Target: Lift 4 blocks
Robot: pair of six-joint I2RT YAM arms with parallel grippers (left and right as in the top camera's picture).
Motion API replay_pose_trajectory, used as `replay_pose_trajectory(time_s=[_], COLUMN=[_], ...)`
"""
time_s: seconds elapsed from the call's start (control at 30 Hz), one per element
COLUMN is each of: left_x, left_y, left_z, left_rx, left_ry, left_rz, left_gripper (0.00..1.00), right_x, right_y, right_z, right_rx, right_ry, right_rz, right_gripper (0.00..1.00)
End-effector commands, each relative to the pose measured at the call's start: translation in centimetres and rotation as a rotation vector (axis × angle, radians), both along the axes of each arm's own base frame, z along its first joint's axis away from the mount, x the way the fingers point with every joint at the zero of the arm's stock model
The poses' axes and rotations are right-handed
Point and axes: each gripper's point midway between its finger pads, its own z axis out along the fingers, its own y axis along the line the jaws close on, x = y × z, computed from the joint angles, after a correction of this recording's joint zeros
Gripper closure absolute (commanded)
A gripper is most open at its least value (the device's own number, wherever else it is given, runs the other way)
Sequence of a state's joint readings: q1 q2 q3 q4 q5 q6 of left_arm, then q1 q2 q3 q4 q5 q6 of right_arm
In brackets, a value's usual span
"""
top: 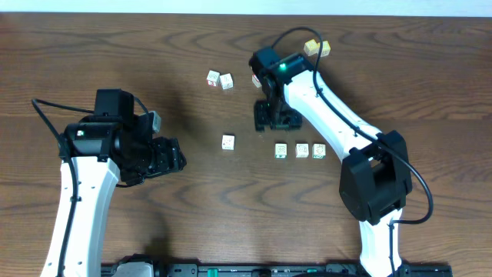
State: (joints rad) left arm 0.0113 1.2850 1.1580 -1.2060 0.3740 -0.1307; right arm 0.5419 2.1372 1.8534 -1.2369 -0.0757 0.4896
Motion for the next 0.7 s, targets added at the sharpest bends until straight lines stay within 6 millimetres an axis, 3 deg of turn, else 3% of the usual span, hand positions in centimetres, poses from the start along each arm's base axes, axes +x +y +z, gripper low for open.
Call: replay_pose_trajectory(time_s=[0.0,0.17,0.3,0.67], left_x=[0.3,0.3,0.3,0.3], left_y=[0.3,0.3,0.3,0.3], left_z=[0.4,0.4,0.4,0.4], left_rx=[0.009,0.009,0.009,0.009], left_ry=[-0.01,-0.01,-0.01,-0.01], left_rz=[0.008,0.008,0.008,0.008], left_gripper=[0.21,0.21,0.21,0.21], right_x=[0.5,1.1,0.3,-0.8], right_y=[3.5,7.5,10.0,9.8], right_z=[1.1,-0.2,-1.9,-4.0], right_rx=[0.13,0.204,0.201,-0.049], right_ry=[-0.034,-0.116,-0.154,-0.284], right_rz=[0.049,0.055,0.047,-0.044], right_gripper=[0.37,0.34,0.32,0.31])
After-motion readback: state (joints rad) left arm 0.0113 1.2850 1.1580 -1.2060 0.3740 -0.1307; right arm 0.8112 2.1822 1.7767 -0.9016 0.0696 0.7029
